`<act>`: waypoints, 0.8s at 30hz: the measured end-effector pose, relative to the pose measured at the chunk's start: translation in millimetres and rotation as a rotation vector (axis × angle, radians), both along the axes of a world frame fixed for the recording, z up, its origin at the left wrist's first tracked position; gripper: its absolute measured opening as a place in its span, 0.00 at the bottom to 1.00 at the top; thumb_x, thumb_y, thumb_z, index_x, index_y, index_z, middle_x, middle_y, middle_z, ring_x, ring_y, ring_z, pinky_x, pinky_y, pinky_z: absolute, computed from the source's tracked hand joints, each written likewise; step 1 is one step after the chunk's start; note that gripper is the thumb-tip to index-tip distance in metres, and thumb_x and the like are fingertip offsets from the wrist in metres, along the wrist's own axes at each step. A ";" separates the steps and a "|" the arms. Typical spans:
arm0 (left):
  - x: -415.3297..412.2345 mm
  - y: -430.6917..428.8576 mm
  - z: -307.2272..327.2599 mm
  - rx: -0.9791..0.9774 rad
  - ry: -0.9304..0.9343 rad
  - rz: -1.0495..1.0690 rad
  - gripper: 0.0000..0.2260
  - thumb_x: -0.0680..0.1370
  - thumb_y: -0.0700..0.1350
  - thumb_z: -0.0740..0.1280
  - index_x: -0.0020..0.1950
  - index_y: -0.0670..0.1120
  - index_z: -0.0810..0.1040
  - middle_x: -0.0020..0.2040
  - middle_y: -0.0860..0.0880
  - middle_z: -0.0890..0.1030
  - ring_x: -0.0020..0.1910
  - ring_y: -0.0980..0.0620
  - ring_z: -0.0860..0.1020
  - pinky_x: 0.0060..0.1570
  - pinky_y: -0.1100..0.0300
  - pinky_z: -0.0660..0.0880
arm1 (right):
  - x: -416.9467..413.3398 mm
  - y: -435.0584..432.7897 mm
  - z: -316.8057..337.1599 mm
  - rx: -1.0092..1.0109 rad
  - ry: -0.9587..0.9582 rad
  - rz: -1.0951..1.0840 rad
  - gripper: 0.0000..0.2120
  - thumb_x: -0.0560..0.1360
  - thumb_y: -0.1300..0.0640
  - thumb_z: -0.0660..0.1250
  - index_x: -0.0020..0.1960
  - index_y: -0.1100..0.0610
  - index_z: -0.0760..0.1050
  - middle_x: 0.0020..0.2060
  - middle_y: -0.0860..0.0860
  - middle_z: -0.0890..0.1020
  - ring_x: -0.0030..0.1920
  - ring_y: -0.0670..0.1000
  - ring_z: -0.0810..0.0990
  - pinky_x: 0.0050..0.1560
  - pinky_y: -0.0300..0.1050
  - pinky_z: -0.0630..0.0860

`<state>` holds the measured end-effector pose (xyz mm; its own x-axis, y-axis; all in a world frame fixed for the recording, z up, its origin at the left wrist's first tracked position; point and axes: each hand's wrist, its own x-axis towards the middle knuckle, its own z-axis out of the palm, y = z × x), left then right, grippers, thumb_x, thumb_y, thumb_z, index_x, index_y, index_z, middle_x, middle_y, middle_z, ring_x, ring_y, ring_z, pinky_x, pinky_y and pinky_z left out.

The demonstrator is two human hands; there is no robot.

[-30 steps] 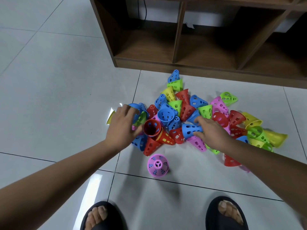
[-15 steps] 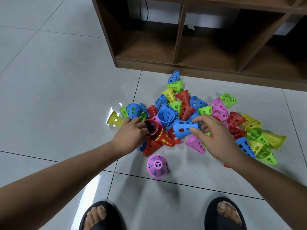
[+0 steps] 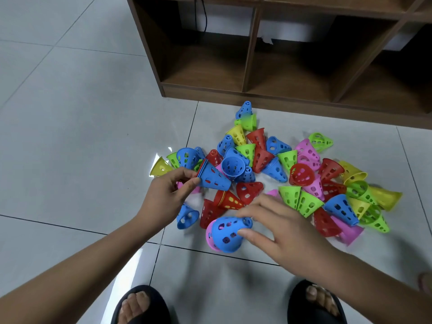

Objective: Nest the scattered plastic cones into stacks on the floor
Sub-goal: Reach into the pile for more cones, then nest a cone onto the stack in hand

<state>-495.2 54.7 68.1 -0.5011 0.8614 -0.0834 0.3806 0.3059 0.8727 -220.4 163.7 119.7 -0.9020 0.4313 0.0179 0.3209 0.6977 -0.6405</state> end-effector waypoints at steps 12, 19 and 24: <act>28.6 -12.3 24.4 0.016 -0.490 -0.090 0.07 0.83 0.44 0.71 0.52 0.40 0.83 0.43 0.44 0.84 0.45 0.52 0.80 0.51 0.62 0.77 | -11.0 4.7 -19.4 -0.411 0.098 -0.404 0.29 0.76 0.41 0.75 0.73 0.40 0.68 0.62 0.38 0.77 0.60 0.44 0.80 0.58 0.36 0.77; 44.2 -17.4 24.7 -0.013 -0.463 -0.228 0.06 0.82 0.49 0.73 0.48 0.48 0.84 0.42 0.47 0.82 0.39 0.51 0.77 0.42 0.58 0.75 | -16.9 2.4 -14.6 -0.416 0.193 -0.348 0.16 0.80 0.52 0.74 0.64 0.39 0.77 0.58 0.43 0.83 0.56 0.51 0.84 0.57 0.57 0.81; 40.9 -31.4 18.0 -0.095 -0.382 -0.288 0.05 0.78 0.49 0.78 0.49 0.51 0.84 0.48 0.44 0.84 0.49 0.39 0.79 0.47 0.52 0.74 | -9.5 3.0 -8.3 -0.384 0.208 -0.370 0.15 0.77 0.50 0.76 0.61 0.39 0.79 0.56 0.45 0.83 0.52 0.55 0.84 0.54 0.59 0.82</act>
<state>-454.3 23.3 86.1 -0.1620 0.9400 -0.3002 0.1193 0.3207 0.9396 -229.9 166.7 111.4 -0.6841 0.7282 -0.0420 0.3399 0.2674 -0.9017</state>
